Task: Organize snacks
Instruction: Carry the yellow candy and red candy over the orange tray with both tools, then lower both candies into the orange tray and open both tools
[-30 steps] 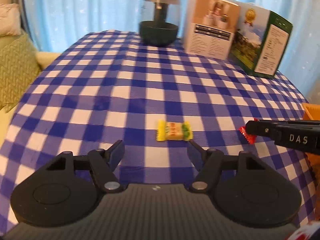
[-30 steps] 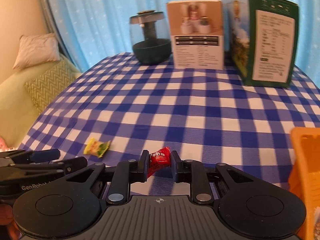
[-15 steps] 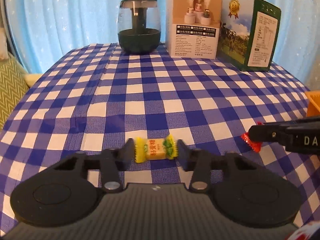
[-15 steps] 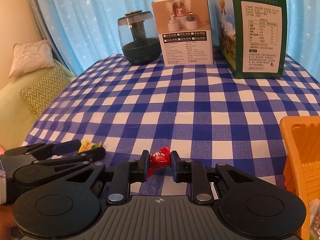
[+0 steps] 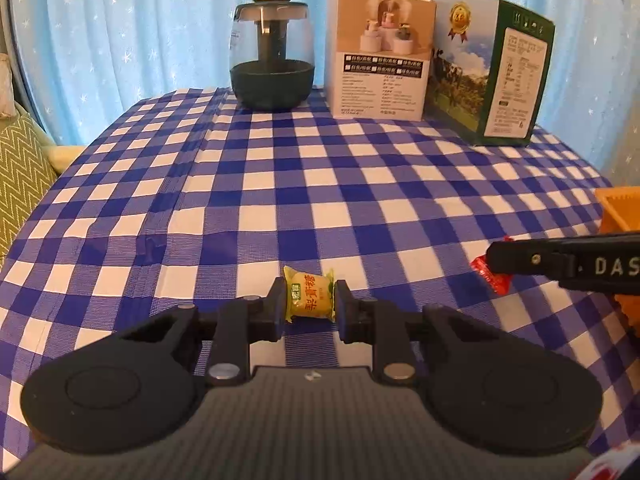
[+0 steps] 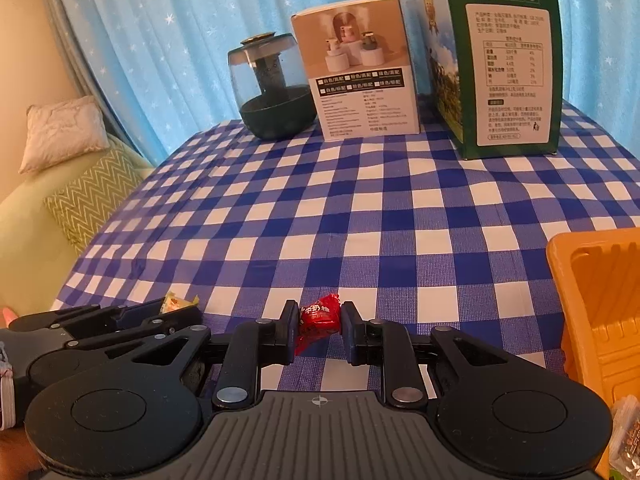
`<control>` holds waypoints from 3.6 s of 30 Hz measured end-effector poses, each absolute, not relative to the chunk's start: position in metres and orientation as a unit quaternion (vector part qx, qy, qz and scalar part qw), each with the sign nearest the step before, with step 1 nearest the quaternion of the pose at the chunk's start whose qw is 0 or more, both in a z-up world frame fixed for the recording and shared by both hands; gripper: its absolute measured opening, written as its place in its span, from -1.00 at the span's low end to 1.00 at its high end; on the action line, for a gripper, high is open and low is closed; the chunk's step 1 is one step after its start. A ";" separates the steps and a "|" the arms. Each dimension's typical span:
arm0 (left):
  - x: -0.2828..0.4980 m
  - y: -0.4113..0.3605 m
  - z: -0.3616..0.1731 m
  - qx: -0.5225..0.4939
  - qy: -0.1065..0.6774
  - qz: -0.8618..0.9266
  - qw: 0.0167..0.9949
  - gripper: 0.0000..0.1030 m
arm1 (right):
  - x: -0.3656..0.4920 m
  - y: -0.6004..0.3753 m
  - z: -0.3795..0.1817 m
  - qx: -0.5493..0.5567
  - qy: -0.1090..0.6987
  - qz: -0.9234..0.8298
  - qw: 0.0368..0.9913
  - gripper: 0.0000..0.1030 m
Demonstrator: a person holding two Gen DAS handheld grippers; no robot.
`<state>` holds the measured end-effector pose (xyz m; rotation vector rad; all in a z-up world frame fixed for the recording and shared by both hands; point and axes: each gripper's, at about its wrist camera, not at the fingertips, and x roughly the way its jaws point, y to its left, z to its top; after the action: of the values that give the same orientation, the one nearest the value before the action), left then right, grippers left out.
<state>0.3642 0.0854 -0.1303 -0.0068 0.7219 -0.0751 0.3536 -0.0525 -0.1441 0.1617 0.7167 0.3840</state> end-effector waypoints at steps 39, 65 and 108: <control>0.141 0.011 -0.035 -0.076 0.360 -0.063 0.928 -0.58 | 0.115 -0.145 -0.072 0.106 0.322 0.139 0.930 -0.56; 0.084 -0.090 -0.002 -0.033 0.342 -0.152 0.927 -0.58 | 0.031 -0.248 -0.054 0.116 0.305 0.048 0.944 -0.55; 0.186 -0.176 -0.024 -0.030 0.366 -0.197 0.909 -0.58 | 0.127 -0.313 -0.059 0.145 0.296 0.027 0.944 -0.55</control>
<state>0.1861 -0.1761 -0.0236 -0.0615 0.7552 -0.4056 0.1269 -0.3126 -0.0593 0.2957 0.6041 0.0555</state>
